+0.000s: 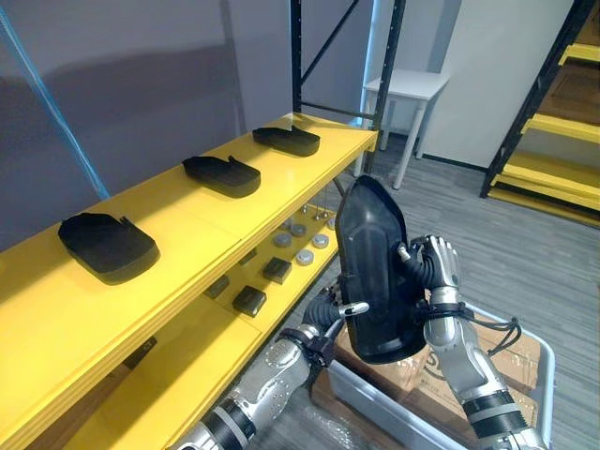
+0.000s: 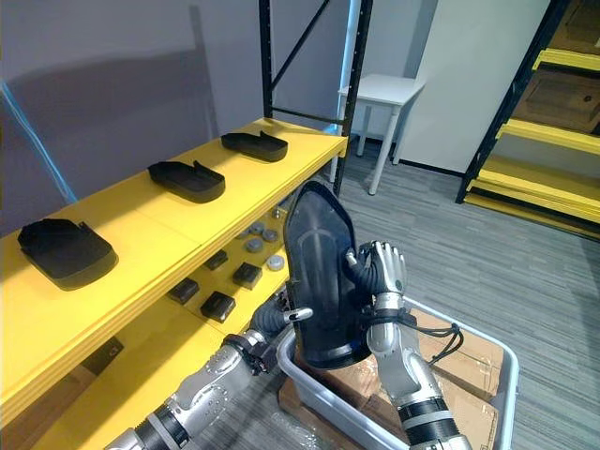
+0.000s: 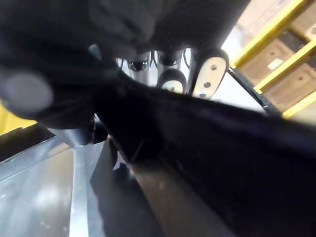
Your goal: Walk over and take plastic housings, then place them on the shelf
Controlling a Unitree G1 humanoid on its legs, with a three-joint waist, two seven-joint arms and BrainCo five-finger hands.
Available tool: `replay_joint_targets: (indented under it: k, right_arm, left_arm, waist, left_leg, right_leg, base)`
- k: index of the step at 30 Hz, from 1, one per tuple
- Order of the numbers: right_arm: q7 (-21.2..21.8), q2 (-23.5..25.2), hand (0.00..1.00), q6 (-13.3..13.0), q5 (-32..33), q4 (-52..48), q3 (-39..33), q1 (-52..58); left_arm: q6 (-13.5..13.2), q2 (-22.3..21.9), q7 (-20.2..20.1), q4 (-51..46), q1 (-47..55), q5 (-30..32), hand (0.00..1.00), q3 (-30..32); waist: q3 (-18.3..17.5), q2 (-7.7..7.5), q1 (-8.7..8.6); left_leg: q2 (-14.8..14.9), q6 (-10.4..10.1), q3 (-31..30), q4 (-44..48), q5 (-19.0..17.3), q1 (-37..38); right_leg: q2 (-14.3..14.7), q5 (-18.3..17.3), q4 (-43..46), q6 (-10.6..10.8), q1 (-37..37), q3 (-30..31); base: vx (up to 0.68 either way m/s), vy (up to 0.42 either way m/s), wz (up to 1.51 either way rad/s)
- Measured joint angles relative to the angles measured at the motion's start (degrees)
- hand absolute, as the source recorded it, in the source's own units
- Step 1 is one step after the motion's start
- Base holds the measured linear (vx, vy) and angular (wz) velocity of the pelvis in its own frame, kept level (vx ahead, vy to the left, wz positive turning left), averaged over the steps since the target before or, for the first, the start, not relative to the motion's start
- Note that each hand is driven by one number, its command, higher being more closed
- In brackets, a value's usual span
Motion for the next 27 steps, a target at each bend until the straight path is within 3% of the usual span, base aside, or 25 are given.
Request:
replay_joint_targets:
  k: [5,13,14,27]
  right_arm:
    - [1.15,-0.74,1.00,0.00,0.05,2.77,2.40,-0.35]
    - [1.09,-0.24,1.00,0.00,1.67,3.26,3.85,0.21]
    - [1.06,0.02,1.00,0.00,3.10,3.25,3.83,0.88]
    - [-0.41,3.76,1.00,0.00,18.62,2.03,2.98,5.73]
  left_arm:
    - [0.32,1.98,-3.68,-2.89,-0.79,-8.43,0.00,-1.77]
    - [-0.06,3.62,-2.23,-5.77,-0.79,-5.73,0.00,-1.96]
    - [-0.04,3.69,-2.02,-5.77,-0.79,-5.20,1.00,-2.28]
    - [-0.84,4.17,0.36,-6.19,-0.32,-2.86,1.00,-1.80]
  waist:
    - [-0.51,0.02,0.42]
    - [-1.01,0.03,0.53]
    - [-1.29,0.03,0.83]
    - [-2.51,0.07,1.05]
  left_leg:
    - [-0.24,0.05,-0.68,0.01,0.07,0.03]
    - [-0.31,0.08,-1.87,-0.05,0.44,-0.44]
    - [-0.31,0.06,-1.86,-0.10,0.47,-0.41]
    - [-0.25,0.04,-1.80,0.02,0.46,-0.23]
  right_leg:
    - [-0.20,-0.02,-0.02,0.01,0.58,-0.85]
    - [-0.22,-0.10,-0.03,0.10,0.93,-2.16]
    - [-0.21,-0.12,-0.03,0.11,0.93,-2.15]
    - [-0.16,-0.13,-0.06,0.12,1.06,-2.01]
  base:
    - [-0.01,0.030,0.09]
    - [-0.02,0.025,0.08]
    - [0.00,0.000,0.00]
    - [0.00,0.005,0.00]
